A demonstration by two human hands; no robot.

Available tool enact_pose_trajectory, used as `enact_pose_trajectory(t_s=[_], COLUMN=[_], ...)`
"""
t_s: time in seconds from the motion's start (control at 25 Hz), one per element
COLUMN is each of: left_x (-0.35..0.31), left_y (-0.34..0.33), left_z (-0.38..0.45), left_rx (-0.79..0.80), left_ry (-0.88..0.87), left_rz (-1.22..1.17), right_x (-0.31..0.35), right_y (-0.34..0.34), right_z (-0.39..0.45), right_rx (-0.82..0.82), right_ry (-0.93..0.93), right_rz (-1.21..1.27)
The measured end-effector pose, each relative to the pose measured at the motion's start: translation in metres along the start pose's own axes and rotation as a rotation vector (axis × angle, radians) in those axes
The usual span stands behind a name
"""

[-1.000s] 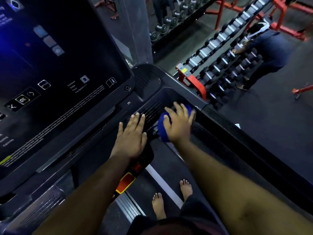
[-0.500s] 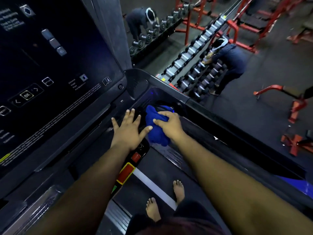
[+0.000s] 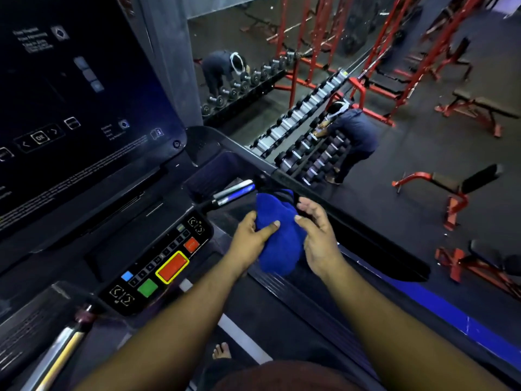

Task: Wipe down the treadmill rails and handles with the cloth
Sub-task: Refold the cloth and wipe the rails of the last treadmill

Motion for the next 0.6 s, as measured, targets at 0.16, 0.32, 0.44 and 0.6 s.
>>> enact_pose_trajectory(t_s=[0.16,0.32,0.44,0.6], left_x=[-0.012,-0.013,0.000,0.008], left_y=[-0.079,-0.189,-0.266,-0.330], left_z=[-0.016,-0.032,-0.037,-0.026], left_rx=[0.161,0.109,-0.044,-0.202], left_ry=[-0.023,0.050,0.022,0.058], left_rz=[-0.041,-0.039,0.096,0.193], right_x=[0.030,0.074,0.104,0.131], right_y=[0.078,0.172,0.242,0.290], right_z=[-0.013,-0.017,-0.005,0.014], right_rx=[-0.021,0.061,0.065,-0.014], right_ry=[-0.300,-0.254,-0.004,0.421], right_rz=[0.052,-0.138,-0.590,-1.168])
Point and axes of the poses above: each hand's wrist, its own z-axis towards the middle knuckle, its own y-axis out of the back of the hand, x = y × z, the point moved 1 cm from there along z, towards the middle knuckle, and after that the axes turned 14 degrees about z, right-handed, at the moved point
